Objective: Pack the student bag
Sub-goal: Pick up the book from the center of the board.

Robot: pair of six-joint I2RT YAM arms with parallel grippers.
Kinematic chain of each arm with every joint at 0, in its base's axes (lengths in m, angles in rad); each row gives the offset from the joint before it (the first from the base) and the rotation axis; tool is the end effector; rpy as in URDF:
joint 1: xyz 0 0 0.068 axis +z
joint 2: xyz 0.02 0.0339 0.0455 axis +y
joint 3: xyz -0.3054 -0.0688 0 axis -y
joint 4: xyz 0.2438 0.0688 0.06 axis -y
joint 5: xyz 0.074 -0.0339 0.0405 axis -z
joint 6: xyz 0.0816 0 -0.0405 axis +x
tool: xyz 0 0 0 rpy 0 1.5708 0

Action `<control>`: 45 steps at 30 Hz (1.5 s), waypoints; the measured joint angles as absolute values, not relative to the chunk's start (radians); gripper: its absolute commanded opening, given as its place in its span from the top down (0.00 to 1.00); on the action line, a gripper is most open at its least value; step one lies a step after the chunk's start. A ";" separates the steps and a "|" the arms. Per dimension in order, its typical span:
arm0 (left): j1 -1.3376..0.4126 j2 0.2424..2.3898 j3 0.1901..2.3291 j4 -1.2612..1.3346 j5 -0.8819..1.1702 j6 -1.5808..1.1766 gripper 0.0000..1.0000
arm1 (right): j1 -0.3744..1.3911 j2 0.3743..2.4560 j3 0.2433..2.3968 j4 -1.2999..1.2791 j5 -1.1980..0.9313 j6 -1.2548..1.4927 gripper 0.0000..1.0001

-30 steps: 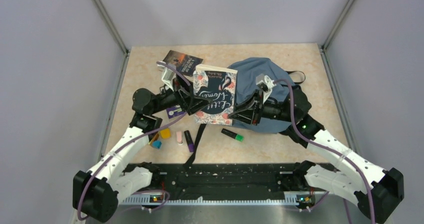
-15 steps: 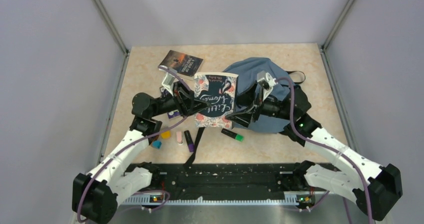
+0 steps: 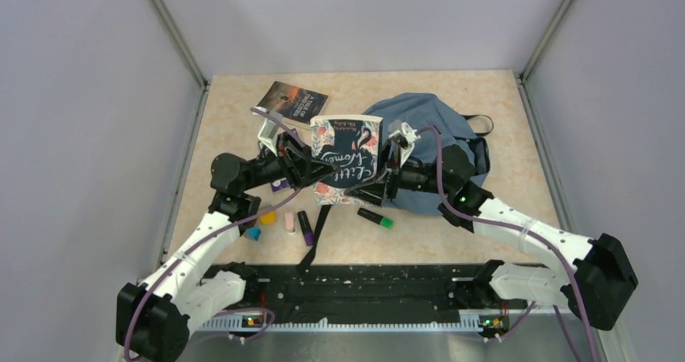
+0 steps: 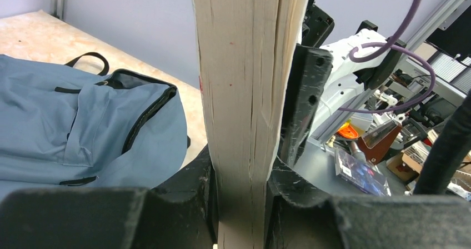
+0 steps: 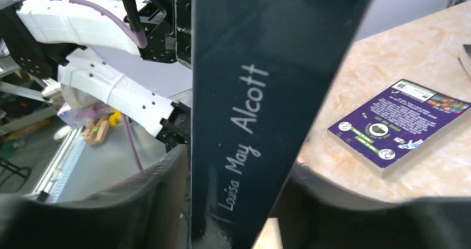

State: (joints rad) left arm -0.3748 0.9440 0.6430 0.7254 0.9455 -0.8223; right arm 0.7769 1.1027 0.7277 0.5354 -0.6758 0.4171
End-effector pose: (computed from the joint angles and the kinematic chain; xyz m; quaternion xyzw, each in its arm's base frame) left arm 0.1642 -0.1357 0.3960 0.2659 0.5557 -0.6255 0.4788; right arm 0.1546 0.2235 0.3746 -0.3578 0.5565 0.5816 0.4734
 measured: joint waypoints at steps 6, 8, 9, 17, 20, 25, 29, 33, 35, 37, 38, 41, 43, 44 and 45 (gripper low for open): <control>-0.373 0.947 0.638 0.743 0.926 -0.809 0.55 | 0.805 1.116 0.762 0.464 -0.549 0.407 1.00; -0.369 0.946 0.639 0.712 0.908 -0.760 0.28 | 0.812 1.115 0.779 0.411 -0.489 0.394 1.00; -0.370 0.946 0.641 0.680 0.896 -0.721 0.20 | 0.816 1.115 0.789 0.369 -0.440 0.384 1.00; -0.480 0.979 0.662 0.345 0.653 -0.357 0.15 | 0.595 1.088 0.800 0.101 -0.223 0.367 1.00; -0.549 1.071 0.672 0.338 0.590 -0.286 0.15 | 0.470 1.052 0.806 -0.001 -0.129 0.349 1.00; -0.648 1.327 0.744 0.381 0.533 -0.237 0.15 | 0.274 0.986 0.834 -0.117 -0.064 0.332 1.00; -0.715 1.555 0.899 0.404 0.519 -0.205 0.15 | 0.117 0.930 0.839 -0.165 -0.013 0.333 1.00; -0.759 1.734 1.087 0.418 0.530 -0.186 0.14 | 0.054 0.875 0.840 -0.216 0.060 0.331 1.00; -0.772 1.806 1.172 0.422 0.539 -0.179 0.13 | 0.052 0.849 0.840 -0.237 0.079 0.325 1.00; -0.778 1.861 1.240 0.418 0.551 -0.170 0.12 | 0.051 0.823 0.840 -0.252 0.084 0.321 1.00; -0.780 1.887 1.272 0.413 0.560 -0.165 0.12 | 0.051 0.813 0.840 -0.257 0.085 0.319 1.00; -0.785 1.966 1.366 0.396 0.588 -0.157 0.11 | 0.051 0.774 0.840 -0.264 0.083 0.311 1.00; -0.789 2.027 1.428 0.376 0.604 -0.150 0.14 | 0.051 0.754 0.840 -0.269 0.078 0.305 1.00; -0.791 2.052 1.451 0.363 0.607 -0.144 0.24 | 0.051 0.745 0.840 -0.272 0.076 0.303 1.00; -0.794 2.080 1.480 0.338 0.610 -0.133 0.42 | 0.051 0.736 0.840 -0.276 0.073 0.299 1.00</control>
